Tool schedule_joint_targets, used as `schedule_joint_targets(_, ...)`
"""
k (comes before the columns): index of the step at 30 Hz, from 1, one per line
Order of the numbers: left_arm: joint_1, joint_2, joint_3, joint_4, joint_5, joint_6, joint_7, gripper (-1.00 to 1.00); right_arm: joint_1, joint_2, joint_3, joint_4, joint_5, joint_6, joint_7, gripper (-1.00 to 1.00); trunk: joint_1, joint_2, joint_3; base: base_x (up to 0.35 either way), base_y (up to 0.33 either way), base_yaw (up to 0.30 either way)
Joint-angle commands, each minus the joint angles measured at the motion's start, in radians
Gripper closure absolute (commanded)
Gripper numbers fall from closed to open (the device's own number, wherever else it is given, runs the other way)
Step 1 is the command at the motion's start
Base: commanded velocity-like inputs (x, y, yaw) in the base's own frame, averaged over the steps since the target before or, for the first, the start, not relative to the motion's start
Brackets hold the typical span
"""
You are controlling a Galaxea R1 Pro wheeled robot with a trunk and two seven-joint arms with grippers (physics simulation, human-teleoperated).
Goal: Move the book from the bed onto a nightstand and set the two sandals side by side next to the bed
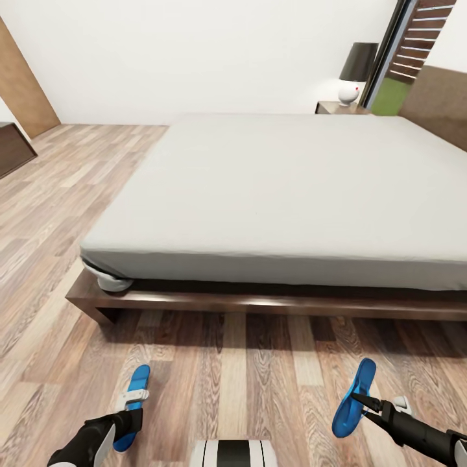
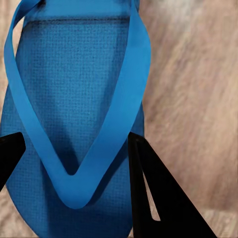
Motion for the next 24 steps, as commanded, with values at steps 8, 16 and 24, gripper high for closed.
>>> schedule_joint_targets(8, 0.0, -0.002, 0.008, -0.002, -0.013, 0.003, -0.009, 1.0, -0.001, 0.001, -0.007, -0.001, 0.007, 0.008, 0.006, 1.0, 0.0, 0.0, -0.001, 0.14, 0.078, 0.0)
schedule_joint_targets(16, 0.0, -0.002, 0.008, -0.002, -0.012, 0.003, -0.009, 1.0, 0.0, 0.001, -0.007, -0.001, 0.007, 0.009, 0.006, 1.0, 0.0, 0.0, -0.001, 0.268, 0.091, 0.0)
schedule_joint_targets(24, 0.0, -0.002, 0.009, -0.002, -0.012, 0.004, -0.009, 1.0, 0.0, 0.001, -0.007, -0.001, 0.006, 0.009, 0.006, 1.0, 0.0, 0.0, -0.001, 0.104, 0.035, 0.0)
